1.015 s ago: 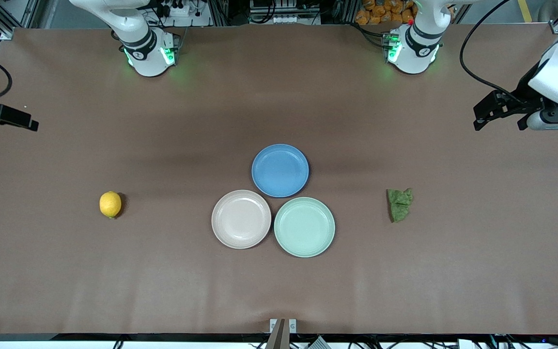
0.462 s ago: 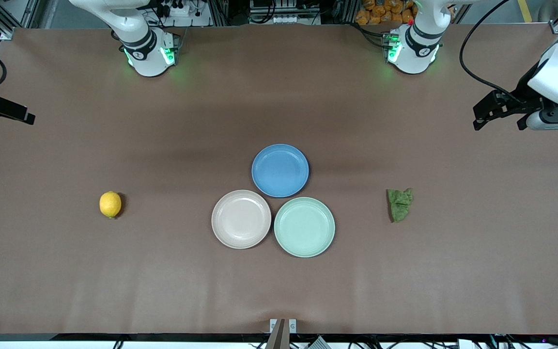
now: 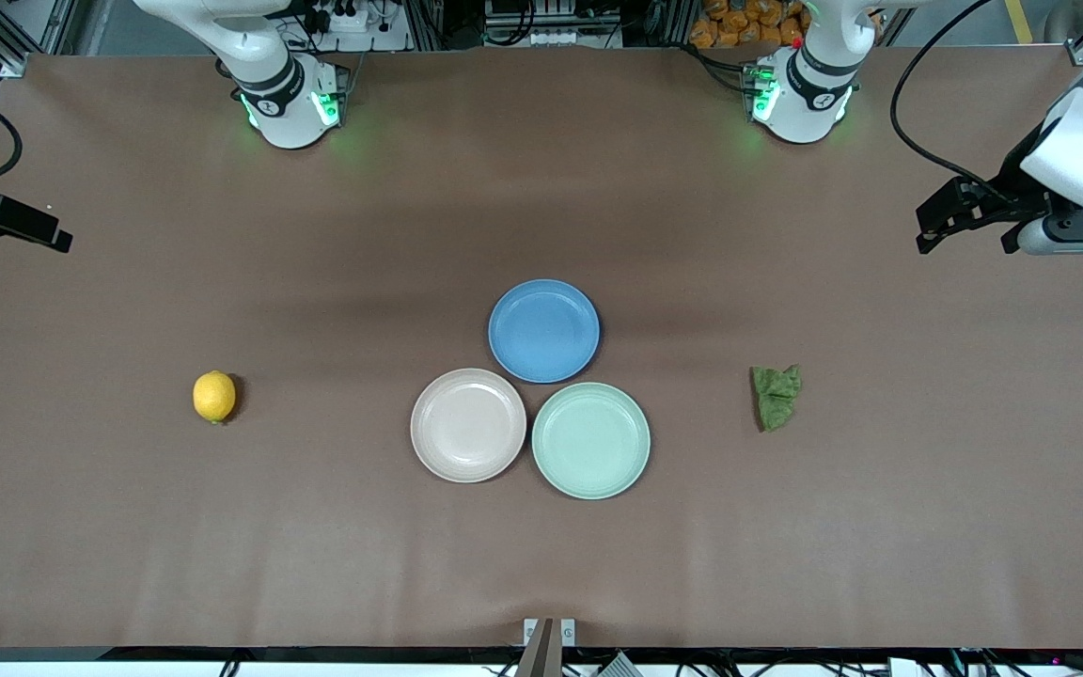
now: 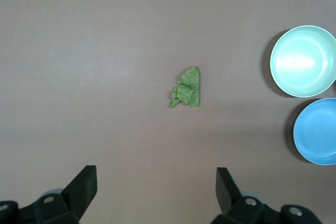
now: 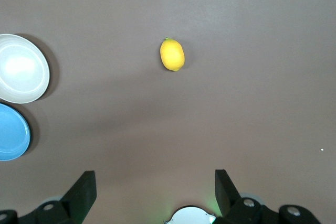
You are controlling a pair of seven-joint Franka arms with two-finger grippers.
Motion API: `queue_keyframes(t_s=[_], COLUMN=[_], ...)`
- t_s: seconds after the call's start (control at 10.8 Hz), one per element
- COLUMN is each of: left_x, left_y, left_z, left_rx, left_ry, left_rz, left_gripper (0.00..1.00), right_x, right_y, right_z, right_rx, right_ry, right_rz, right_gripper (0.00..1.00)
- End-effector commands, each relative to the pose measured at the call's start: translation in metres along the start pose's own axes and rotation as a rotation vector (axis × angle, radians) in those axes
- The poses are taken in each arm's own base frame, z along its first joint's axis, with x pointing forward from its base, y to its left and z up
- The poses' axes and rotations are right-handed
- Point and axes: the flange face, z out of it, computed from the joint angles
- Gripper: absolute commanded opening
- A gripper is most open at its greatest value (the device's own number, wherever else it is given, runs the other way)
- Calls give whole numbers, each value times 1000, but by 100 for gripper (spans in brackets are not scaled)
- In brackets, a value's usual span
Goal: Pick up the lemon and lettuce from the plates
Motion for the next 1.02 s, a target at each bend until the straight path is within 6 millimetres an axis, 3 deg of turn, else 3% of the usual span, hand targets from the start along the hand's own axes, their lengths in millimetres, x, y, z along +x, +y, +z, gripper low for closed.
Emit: queue_keyframes(t_s=[0.0, 0.65, 0.92], left_x=[0, 5, 5], left_y=[-2, -2, -2], left_z=[1, 3, 3], left_rx=[3, 13, 15], left_ry=[14, 22, 17], left_rz=[24, 30, 30], left_gripper=[100, 100, 100], right_x=[8, 18, 18], right_y=[0, 36, 36], right_z=[8, 11, 11], right_rx=[-11, 0, 0], right_ry=[32, 45, 45], right_rz=[12, 28, 25], right_gripper=[100, 100, 100])
